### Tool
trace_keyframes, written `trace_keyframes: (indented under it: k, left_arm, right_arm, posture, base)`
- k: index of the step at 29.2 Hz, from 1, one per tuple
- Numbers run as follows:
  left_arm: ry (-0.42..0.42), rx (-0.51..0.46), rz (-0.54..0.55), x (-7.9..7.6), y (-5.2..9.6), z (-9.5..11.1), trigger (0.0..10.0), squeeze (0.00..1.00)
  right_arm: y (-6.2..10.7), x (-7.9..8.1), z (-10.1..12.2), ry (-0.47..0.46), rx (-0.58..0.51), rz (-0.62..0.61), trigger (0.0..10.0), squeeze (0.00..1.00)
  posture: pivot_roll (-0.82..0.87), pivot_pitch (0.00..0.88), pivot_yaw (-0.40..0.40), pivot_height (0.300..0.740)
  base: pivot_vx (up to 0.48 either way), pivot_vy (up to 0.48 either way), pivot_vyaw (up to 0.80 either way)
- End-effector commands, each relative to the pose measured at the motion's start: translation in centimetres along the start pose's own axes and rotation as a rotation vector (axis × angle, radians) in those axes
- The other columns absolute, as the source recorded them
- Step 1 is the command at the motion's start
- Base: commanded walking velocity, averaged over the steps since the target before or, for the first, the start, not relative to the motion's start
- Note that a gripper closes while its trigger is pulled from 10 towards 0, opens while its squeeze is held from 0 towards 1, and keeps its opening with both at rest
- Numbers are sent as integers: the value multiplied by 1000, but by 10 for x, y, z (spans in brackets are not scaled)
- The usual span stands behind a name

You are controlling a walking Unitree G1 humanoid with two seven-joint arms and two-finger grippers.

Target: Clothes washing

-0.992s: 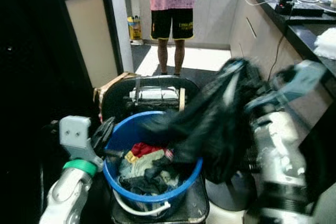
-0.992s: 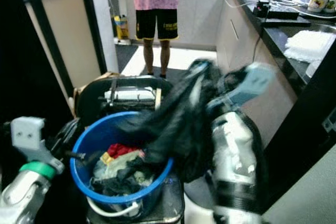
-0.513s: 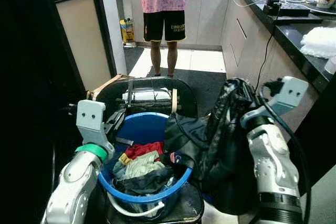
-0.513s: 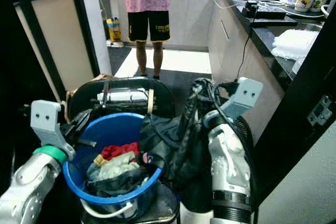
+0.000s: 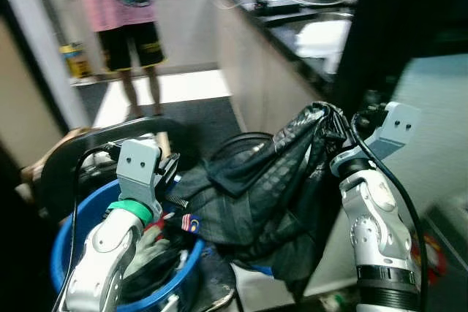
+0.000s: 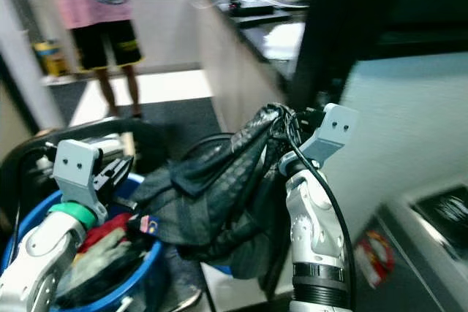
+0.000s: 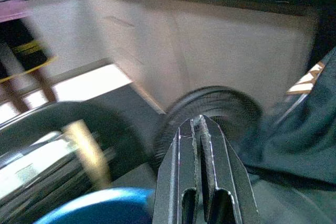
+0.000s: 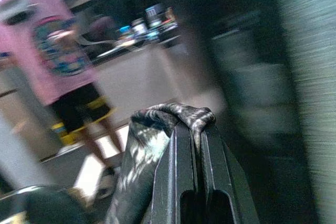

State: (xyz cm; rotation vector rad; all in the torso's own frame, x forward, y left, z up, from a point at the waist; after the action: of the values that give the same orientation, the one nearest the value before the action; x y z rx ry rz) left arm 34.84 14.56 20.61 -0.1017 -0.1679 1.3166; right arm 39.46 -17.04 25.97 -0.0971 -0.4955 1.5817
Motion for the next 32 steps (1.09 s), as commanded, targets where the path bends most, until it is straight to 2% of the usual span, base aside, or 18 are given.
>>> trace_keyframes:
  k: [1,2,4,6,7,10,15,17,18,19,20,21,22,23,24,26,29,32]
  left_arm:
    - [-19,24,-23,-4,2,-5,10000,0]
    - [-26,30,-47,-7,2,-6,10000,0]
    - [-27,33,-93,-14,4,-7,10000,0]
    - [-25,33,-121,-19,4,-7,10000,0]
    - [-25,33,-121,-19,4,-7,10000,0]
    - [-30,37,-133,-20,4,-7,10000,0]
    - [-35,35,-133,-19,4,-6,10000,0]
    - [-35,26,-130,-18,4,-4,10000,0]
    - [-30,14,-119,-16,4,-1,10000,0]
    - [-26,-3,-98,-12,2,3,10000,0]
    - [-26,-3,-98,-12,2,3,10000,0]
    - [-22,-20,-82,-9,1,8,10000,0]
    - [-22,-20,-82,-9,1,8,10000,0]
    - [-17,-31,-70,-6,0,11,10000,0]
    - [-17,-31,-70,-6,0,11,10000,0]
    - [-1,-56,-45,1,0,19,10000,0]
    - [4,-63,-37,3,0,22,10000,0]
    - [9,-77,-18,7,0,26,10000,0]
  right_arm:
    - [2,-1,-4,19,6,-8,10000,0]
    - [3,4,-8,6,24,36,10000,0]
    - [10,33,-19,-115,99,231,10000,0]
    - [31,69,-17,-264,145,510,10000,0]
    - [31,69,-17,-264,145,510,10000,0]
    - [62,97,0,-459,158,796,10000,0]
    - [74,111,20,-555,121,942,10000,0]
    - [68,113,24,-561,99,926,10000,0]
    - [56,112,24,-536,77,861,10000,0]
    - [30,101,25,-495,47,696,10000,0]
    - [30,101,25,-495,47,696,10000,0]
    - [11,91,28,-466,15,564,10000,0]
    - [11,91,28,-466,15,564,10000,0]
    - [-2,82,35,-456,-31,477,10000,0]
    - [-2,82,35,-456,-31,477,10000,0]
    - [-17,73,66,-389,-145,387,10000,0]
    - [-20,71,79,-365,-185,368,10000,0]
    - [-22,71,104,-312,-267,348,10000,0]
  posture:
    - [15,1,89,740]
    - [16,0,92,740]
    - [16,0,93,740]
    - [18,0,96,740]
    - [18,0,96,740]
    - [19,0,96,740]
    - [21,0,97,740]
    - [21,0,97,740]
    - [22,0,96,740]
    - [24,0,95,740]
    - [24,0,95,740]
    - [24,0,95,740]
    - [24,0,95,740]
    - [24,0,95,740]
    - [24,0,95,740]
    - [34,0,84,740]
    - [34,0,83,740]
    - [35,0,80,740]
  base:
    - [0,0,-800]
    - [0,0,-800]
    - [0,0,-800]
    - [0,0,-800]
    - [0,0,-800]
    - [0,0,-800]
    - [0,0,-800]
    - [0,0,-800]
    - [0,0,-800]
    - [0,0,-800]
    - [0,0,-800]
    - [0,0,-800]
    - [0,0,-800]
    - [0,0,-800]
    - [0,0,-800]
    - [0,0,-800]
    - [0,0,-800]
    - [0,0,-800]
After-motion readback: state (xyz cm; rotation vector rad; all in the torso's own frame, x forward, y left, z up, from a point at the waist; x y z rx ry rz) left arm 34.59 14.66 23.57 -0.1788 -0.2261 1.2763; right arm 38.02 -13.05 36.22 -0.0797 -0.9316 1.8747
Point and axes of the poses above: a point about 5 cm out from each wrist's last joint towards the gripper, its own y axis pointing back from the gripper into the wrist, its own z axis along the axis of the wrist's last joint, x = y × z, the point moved 5 cm from there along -y, pointing out of the wrist towards the gripper, and after that the axes turned 4 degrees about y, right-handed, at the moved point
